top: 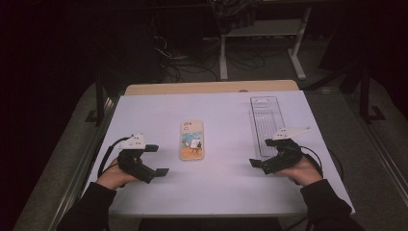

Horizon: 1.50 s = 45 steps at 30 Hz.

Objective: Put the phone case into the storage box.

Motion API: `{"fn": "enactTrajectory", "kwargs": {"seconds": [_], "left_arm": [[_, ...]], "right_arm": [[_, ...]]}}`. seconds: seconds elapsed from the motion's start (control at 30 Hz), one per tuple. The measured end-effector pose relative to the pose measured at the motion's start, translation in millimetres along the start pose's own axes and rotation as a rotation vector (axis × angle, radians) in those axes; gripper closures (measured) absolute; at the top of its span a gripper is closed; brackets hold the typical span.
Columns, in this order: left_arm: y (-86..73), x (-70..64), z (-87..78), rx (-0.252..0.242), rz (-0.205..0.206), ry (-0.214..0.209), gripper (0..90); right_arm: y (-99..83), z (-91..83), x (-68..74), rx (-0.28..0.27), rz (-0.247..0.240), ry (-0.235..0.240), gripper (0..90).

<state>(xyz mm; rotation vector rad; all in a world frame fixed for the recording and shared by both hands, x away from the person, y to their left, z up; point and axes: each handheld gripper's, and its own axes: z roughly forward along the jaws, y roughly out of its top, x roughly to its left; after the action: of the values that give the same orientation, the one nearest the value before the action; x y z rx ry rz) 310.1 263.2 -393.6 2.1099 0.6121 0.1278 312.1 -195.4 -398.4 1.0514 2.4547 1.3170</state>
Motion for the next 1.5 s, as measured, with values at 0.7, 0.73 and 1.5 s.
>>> {"fn": "enactTrajectory", "kwargs": {"seconds": [0.7, 0.73, 1.5], "left_arm": [[20.9, 12.4, 19.4, 0.006, -0.013, -0.011, 0.0], [22.3, 13.3, 21.2, 0.0, -0.015, -0.012, 0.0], [58.1, 20.9, 55.8, 0.012, 0.041, -0.012, 0.0]], "right_arm": [[18.6, 9.0, -8.4, -0.024, -0.005, 0.032, 0.0], [20.6, 10.3, -8.8, -0.022, -0.003, 0.041, 0.0], [62.4, 47.6, -7.5, -0.084, -0.032, 0.09, 0.0]]}}
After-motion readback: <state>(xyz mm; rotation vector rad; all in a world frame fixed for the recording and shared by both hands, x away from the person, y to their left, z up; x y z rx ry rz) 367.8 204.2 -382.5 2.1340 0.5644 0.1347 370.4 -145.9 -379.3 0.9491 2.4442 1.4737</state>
